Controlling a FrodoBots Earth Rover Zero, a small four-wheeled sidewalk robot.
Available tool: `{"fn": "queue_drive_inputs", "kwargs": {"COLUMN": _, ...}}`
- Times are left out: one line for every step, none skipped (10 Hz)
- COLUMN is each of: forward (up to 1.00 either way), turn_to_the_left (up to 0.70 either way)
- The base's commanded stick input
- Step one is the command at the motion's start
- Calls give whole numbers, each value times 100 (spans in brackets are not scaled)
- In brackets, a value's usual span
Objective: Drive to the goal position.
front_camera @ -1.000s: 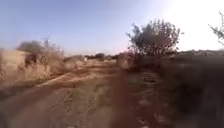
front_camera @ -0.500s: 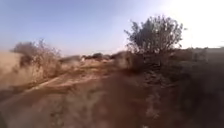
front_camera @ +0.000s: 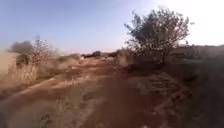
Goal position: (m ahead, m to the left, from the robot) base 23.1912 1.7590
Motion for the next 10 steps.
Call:
{"fn": "queue_drive_inputs", "kwargs": {"forward": 70, "turn_to_the_left": 0}}
{"fn": "queue_drive_inputs", "kwargs": {"forward": 70, "turn_to_the_left": 0}}
{"fn": "queue_drive_inputs", "kwargs": {"forward": 70, "turn_to_the_left": 0}}
{"fn": "queue_drive_inputs", "kwargs": {"forward": 70, "turn_to_the_left": 0}}
{"fn": "queue_drive_inputs", "kwargs": {"forward": 70, "turn_to_the_left": 0}}
{"fn": "queue_drive_inputs", "kwargs": {"forward": 70, "turn_to_the_left": 0}}
{"fn": "queue_drive_inputs", "kwargs": {"forward": 70, "turn_to_the_left": 0}}
{"fn": "queue_drive_inputs", "kwargs": {"forward": 70, "turn_to_the_left": 0}}
{"fn": "queue_drive_inputs", "kwargs": {"forward": 70, "turn_to_the_left": 0}}
{"fn": "queue_drive_inputs", "kwargs": {"forward": 70, "turn_to_the_left": 0}}
